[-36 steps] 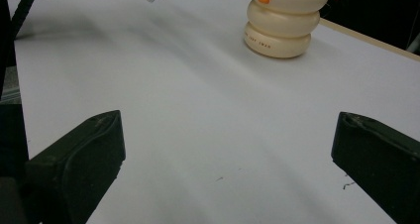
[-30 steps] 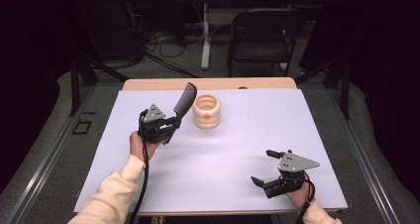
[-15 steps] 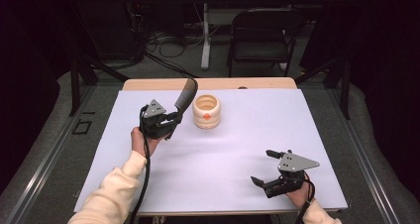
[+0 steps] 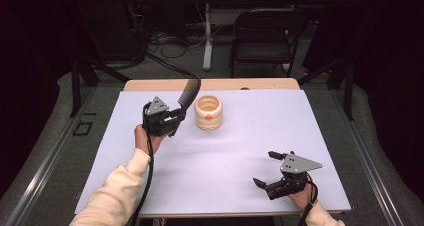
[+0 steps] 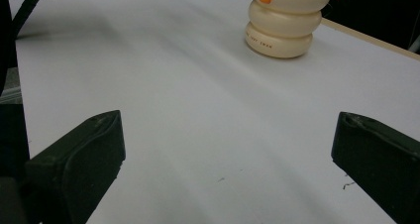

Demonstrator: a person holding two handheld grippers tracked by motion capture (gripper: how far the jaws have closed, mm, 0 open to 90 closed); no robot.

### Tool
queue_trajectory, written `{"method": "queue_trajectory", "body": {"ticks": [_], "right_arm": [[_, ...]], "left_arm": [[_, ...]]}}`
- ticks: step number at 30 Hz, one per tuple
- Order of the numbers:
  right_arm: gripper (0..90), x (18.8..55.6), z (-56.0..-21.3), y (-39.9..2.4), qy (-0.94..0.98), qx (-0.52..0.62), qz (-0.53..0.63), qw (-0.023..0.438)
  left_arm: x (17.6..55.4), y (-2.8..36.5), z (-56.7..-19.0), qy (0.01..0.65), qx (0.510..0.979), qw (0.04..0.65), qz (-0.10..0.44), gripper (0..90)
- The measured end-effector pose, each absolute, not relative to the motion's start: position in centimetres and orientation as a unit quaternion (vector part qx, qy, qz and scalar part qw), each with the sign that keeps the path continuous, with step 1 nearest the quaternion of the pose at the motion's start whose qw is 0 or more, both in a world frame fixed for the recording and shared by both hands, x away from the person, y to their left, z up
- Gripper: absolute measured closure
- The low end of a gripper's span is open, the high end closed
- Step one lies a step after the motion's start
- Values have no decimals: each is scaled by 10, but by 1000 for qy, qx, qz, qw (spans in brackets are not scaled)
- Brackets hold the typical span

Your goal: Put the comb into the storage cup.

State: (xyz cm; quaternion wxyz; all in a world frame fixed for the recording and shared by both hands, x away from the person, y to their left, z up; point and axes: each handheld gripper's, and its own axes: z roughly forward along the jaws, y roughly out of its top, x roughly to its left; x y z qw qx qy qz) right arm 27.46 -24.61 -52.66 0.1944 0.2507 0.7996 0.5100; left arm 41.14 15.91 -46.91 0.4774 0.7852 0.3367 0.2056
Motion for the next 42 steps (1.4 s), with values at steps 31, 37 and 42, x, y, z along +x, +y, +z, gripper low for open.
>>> {"method": "queue_trajectory", "body": {"ticks": [31, 37, 42], "right_arm": [[0, 275, -527, -246, 800, 251, 510, 194], [0, 275, -527, -246, 800, 250, 510, 194], [0, 275, -527, -246, 800, 250, 510, 194]], "left_arm": [[423, 153, -464, 334, 776, 493, 207, 727], [425, 149, -460, 330, 775, 498, 210, 727], [427, 144, -460, 327, 777, 496, 208, 727]]}}
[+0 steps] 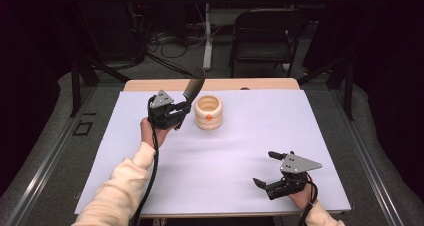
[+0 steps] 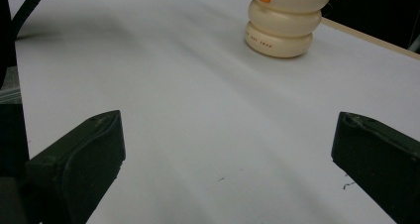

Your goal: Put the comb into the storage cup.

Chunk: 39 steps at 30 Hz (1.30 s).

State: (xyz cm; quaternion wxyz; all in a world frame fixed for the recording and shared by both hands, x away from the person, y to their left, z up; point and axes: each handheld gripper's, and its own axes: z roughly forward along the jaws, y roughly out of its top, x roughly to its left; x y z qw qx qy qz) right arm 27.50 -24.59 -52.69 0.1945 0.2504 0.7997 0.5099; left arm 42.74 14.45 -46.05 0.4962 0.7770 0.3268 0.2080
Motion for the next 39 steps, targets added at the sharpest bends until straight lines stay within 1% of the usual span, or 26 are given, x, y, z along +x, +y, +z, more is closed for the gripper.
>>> {"method": "queue_trajectory", "body": {"ticks": [14, 39], "right_arm": [[0, 275, -527, -246, 800, 249, 510, 194], [0, 275, -527, -246, 800, 250, 511, 193]], "left_arm": [[434, 134, -453, 319, 777, 500, 211, 726], [443, 128, -441, 318, 767, 514, 213, 727]]}}
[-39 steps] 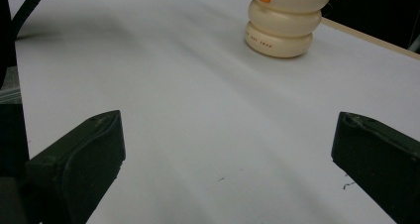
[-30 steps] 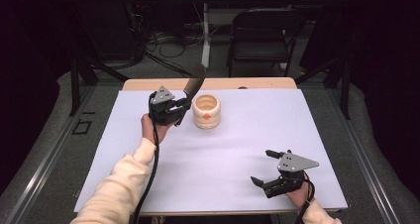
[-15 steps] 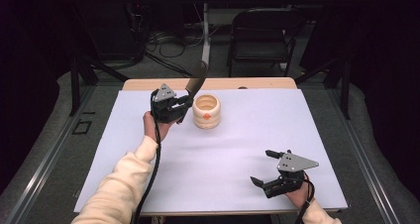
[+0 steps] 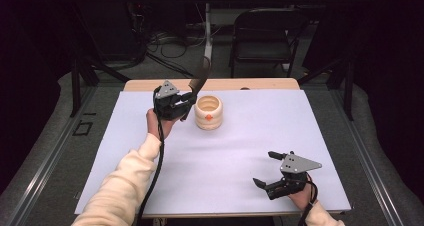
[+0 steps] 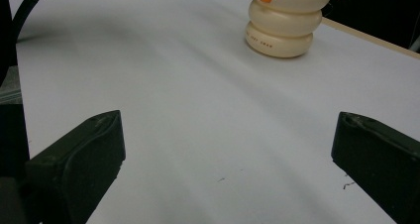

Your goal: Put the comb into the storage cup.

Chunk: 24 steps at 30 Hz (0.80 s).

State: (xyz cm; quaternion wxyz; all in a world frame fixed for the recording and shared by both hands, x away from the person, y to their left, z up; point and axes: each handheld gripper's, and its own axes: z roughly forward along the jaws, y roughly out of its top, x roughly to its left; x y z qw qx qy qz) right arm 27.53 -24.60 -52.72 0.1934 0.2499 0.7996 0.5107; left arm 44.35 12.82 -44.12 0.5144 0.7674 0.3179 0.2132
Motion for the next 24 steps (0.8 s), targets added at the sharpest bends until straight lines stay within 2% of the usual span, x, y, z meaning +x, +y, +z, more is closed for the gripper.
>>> {"method": "queue_trajectory", "body": {"ticks": [24], "right_arm": [[0, 276, -528, -245, 800, 250, 511, 192]], "left_arm": [[459, 113, -429, 309, 756, 532, 223, 727]]}}
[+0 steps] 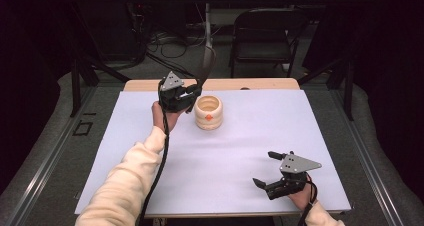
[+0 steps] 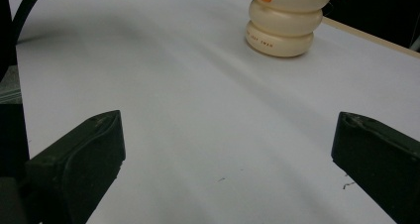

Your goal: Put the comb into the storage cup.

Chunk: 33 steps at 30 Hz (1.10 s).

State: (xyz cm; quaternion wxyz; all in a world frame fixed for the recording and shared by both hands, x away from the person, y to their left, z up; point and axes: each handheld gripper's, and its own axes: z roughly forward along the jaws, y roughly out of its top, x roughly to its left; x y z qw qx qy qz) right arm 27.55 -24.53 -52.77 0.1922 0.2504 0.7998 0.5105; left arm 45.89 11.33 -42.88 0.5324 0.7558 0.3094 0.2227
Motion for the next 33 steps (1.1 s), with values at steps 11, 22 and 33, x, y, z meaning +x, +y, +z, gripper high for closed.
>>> {"method": "queue_trajectory", "body": {"ticks": [11, 22, 33], "right_arm": [[0, 276, -528, -246, 800, 251, 510, 194], [0, 276, -528, -246, 799, 252, 510, 193], [0, 276, -528, -246, 799, 252, 511, 194]], "left_arm": [[468, 106, -430, 309, 752, 539, 222, 727], [474, 105, -428, 311, 745, 546, 225, 727], [477, 103, -425, 309, 744, 548, 225, 726]]}}
